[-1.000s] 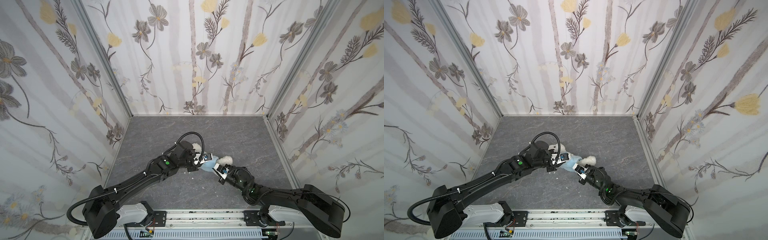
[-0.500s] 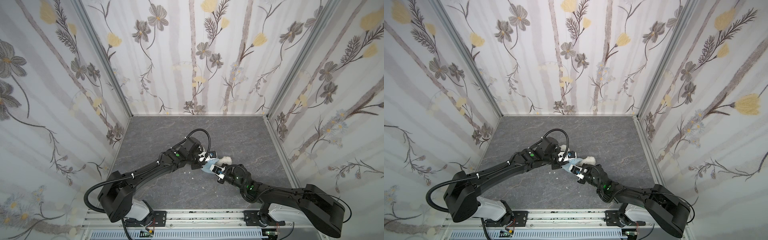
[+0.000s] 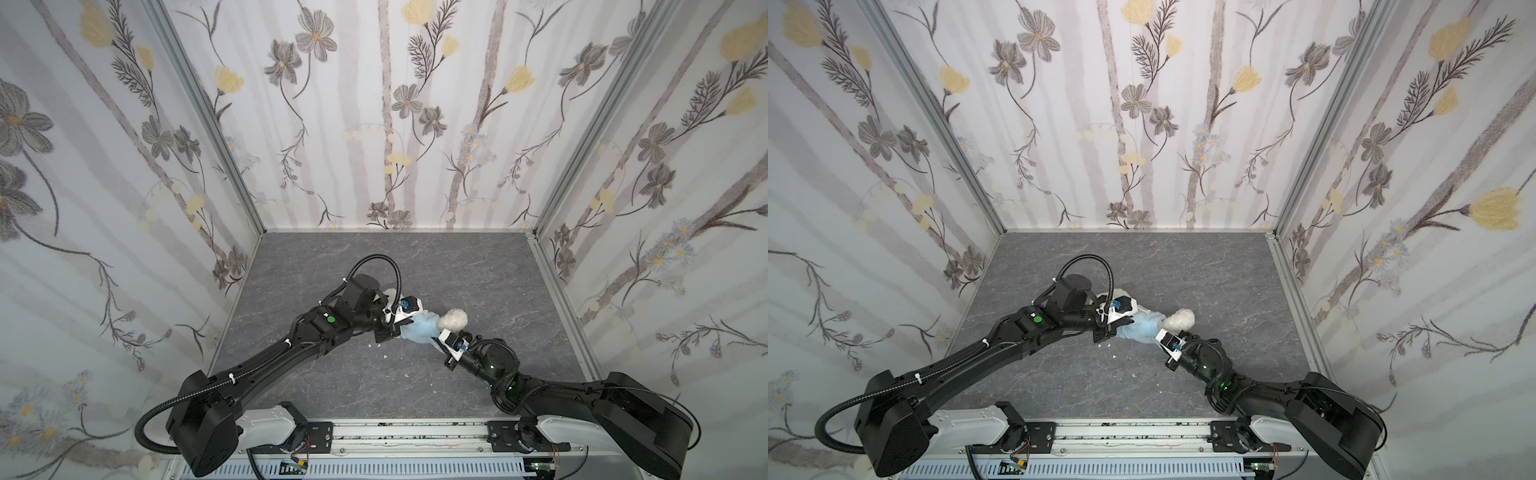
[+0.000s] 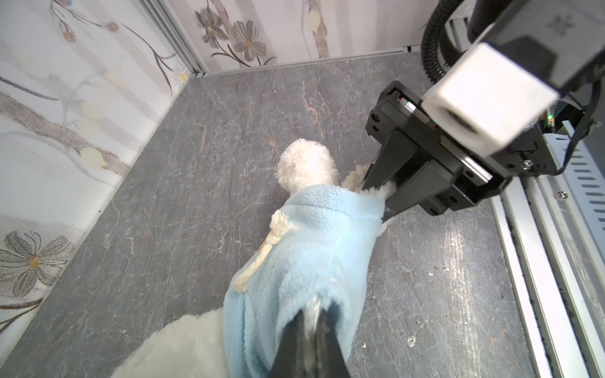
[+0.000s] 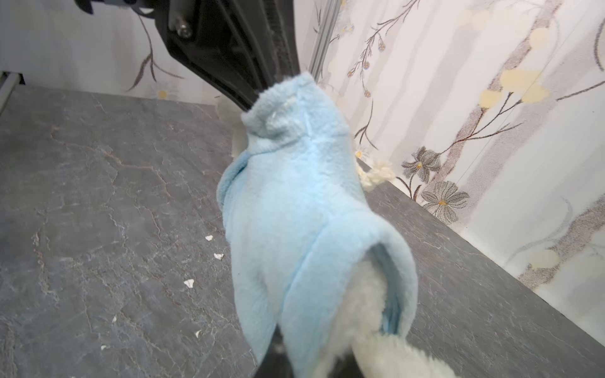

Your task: Dress the teddy bear

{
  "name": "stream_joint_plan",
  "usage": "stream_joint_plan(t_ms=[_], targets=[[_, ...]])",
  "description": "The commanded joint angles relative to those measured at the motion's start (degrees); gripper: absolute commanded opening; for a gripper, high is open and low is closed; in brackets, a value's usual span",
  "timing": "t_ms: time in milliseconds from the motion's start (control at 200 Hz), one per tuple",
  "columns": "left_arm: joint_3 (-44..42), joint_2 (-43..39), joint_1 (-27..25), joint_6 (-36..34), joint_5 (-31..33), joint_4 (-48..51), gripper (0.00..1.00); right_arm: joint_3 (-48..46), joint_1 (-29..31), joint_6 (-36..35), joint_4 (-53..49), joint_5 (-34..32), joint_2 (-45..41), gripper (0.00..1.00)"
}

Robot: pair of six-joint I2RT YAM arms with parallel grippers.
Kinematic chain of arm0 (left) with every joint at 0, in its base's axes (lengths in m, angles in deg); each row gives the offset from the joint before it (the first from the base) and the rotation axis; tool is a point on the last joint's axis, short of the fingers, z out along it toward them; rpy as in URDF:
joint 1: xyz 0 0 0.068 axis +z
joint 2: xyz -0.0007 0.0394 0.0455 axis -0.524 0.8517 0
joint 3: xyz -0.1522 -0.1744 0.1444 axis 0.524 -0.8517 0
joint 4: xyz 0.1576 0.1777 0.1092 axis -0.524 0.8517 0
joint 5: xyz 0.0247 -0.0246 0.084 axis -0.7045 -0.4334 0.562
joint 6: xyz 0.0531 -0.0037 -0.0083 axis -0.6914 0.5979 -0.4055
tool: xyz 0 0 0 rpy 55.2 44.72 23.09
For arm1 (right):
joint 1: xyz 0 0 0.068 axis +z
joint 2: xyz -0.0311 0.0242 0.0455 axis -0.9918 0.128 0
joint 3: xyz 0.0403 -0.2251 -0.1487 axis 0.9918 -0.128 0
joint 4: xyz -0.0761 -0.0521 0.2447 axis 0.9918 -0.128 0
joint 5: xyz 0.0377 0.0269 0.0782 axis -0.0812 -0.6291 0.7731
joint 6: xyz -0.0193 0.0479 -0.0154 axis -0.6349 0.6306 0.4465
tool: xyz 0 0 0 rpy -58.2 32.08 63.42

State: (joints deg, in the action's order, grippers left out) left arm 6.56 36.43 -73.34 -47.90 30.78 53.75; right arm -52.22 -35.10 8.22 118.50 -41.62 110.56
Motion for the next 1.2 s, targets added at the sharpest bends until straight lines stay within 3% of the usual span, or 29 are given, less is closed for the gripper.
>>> stream_joint_plan(t_ms=[0, 260, 435, 630, 964, 1024, 1114, 1194], targets=[[-1.9, -2.4, 1.4, 3.3, -2.6, -5.4, 0.0, -1.0, -0.2, 7.6, 9.7, -5.0, -0.6, 0.0], [-7.9, -7.4, 4.4, 10.1, -5.1, -14.7, 0.0, -1.7, -0.2, 10.5, 10.7, -7.9, -0.7, 0.0], [-13.2, -10.0, 6.1, 19.5, -9.4, -27.0, 0.0, -1.6, -0.2, 14.4, 14.8, -8.0, 2.8, 0.0], [-14.2, -10.5, 6.1, 21.6, -10.9, -27.8, 0.0, -1.4, -0.2, 17.0, 21.6, -6.7, 8.2, 0.0], [-15.5, -12.9, 7.0, 30.1, -16.5, -34.7, 0.0, 0.4, -3.7, 17.4, 20.5, -3.8, 12.7, 0.0], [-14.9, -12.7, 6.7, 29.3, -15.6, -33.6, 0.0, 1.1, -3.9, 16.5, 19.0, -2.9, 12.1, 0.0], [-12.2, -11.6, 5.7, 22.6, -9.2, -25.4, 0.0, 2.9, -3.5, 14.5, 12.5, -1.8, 9.2, 0.0], [-9.5, -10.6, 4.6, 16.7, -3.7, -18.5, 0.16, 3.7, -3.4, 12.0, 7.6, -1.5, 6.5, 0.0]])
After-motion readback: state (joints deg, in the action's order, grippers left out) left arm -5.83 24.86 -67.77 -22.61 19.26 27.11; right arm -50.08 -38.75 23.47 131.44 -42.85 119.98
